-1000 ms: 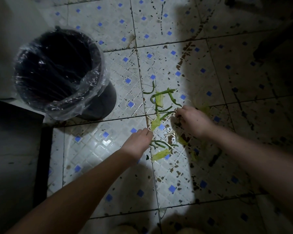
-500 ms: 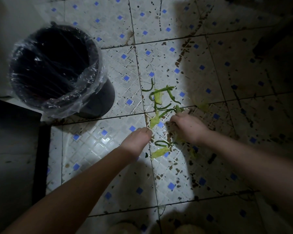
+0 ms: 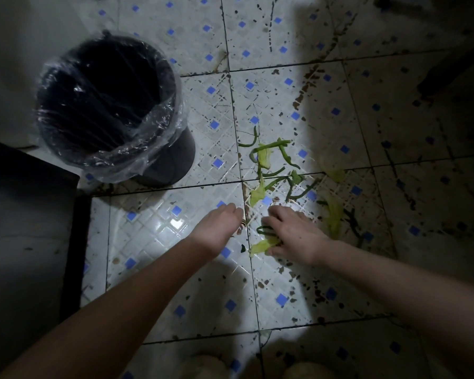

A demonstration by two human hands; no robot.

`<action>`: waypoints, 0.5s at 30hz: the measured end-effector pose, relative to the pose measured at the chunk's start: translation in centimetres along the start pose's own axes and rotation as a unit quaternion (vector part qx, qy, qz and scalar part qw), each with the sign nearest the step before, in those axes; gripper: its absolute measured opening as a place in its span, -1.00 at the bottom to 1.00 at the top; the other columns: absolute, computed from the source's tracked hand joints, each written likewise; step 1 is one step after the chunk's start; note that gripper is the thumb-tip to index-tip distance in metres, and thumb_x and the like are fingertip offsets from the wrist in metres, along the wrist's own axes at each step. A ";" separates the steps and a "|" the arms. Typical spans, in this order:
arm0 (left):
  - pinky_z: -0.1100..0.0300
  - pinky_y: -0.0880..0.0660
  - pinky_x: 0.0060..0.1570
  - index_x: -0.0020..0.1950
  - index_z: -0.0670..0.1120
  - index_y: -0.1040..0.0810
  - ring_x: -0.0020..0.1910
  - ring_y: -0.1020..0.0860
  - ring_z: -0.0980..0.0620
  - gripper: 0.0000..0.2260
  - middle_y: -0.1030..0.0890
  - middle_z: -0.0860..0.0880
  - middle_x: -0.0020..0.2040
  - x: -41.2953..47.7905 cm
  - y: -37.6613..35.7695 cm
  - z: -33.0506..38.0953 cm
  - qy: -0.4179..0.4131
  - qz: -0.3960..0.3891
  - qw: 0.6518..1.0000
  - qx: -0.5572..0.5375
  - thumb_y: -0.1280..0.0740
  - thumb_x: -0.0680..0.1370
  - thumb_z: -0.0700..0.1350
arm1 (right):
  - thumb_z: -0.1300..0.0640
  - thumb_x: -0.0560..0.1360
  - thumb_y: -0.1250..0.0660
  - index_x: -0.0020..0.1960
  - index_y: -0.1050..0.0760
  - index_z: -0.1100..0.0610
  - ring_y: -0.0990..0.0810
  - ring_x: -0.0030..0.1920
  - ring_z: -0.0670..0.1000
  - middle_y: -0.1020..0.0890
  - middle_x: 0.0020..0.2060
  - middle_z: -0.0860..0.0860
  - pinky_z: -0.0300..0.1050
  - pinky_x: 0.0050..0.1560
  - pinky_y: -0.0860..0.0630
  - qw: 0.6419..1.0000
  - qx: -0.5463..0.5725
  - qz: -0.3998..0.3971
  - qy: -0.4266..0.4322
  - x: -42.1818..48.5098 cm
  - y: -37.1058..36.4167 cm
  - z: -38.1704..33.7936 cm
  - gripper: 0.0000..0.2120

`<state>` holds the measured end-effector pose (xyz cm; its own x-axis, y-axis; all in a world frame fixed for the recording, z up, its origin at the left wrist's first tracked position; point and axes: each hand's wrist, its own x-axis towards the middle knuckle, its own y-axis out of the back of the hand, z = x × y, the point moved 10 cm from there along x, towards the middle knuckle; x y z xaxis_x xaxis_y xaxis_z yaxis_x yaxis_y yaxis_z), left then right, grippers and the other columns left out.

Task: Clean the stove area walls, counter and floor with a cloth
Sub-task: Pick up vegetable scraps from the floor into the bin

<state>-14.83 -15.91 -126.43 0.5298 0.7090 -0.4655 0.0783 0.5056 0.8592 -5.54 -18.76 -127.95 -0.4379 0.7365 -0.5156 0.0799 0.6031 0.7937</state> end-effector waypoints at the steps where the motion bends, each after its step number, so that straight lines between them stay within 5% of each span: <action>1: 0.08 -0.41 0.00 0.17 -0.18 -0.39 0.09 -0.45 -0.14 -0.65 -0.45 -0.17 0.12 -0.1 0.0 -0.1 0.000 0.000 1.000 -0.002 -0.18 0.45 -0.47 | -0.13 0.45 -0.35 0.39 -0.26 0.03 -0.26 0.34 0.04 -0.27 0.33 0.03 0.04 0.38 -0.25 1.000 -0.005 0.000 0.001 -0.2 -0.2 -0.1 -0.41; 10: 0.10 -0.43 -0.03 0.14 -0.17 -0.40 0.04 -0.47 -0.11 -0.64 -0.46 -0.15 0.09 -0.3 0.0 -0.5 0.008 0.010 1.000 -0.011 -0.19 0.43 -0.49 | 0.29 0.46 -0.33 0.31 -0.39 0.06 -0.43 0.12 0.04 -0.44 0.14 0.03 -0.08 0.08 -0.47 0.997 -0.033 0.037 0.062 -0.3 -1.1 -1.4 -0.56; 15: 0.14 -0.40 -0.09 0.13 -0.14 -0.40 0.03 -0.45 -0.08 -0.66 -0.46 -0.12 0.08 -0.5 0.2 -0.8 0.010 0.025 1.000 -0.012 -0.21 0.45 -0.46 | 0.40 0.45 -0.26 0.34 -0.36 0.06 -0.38 0.18 0.02 -0.40 0.17 0.01 -0.11 0.05 -0.46 0.998 -0.002 0.030 0.064 0.1 -1.0 -1.4 -0.49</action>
<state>-15.73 -15.74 -126.20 0.5157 0.7430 -0.4266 0.0317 0.4811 0.8761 -6.88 -19.72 -128.37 -0.5427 0.7263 -0.4218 0.1062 0.5575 0.8233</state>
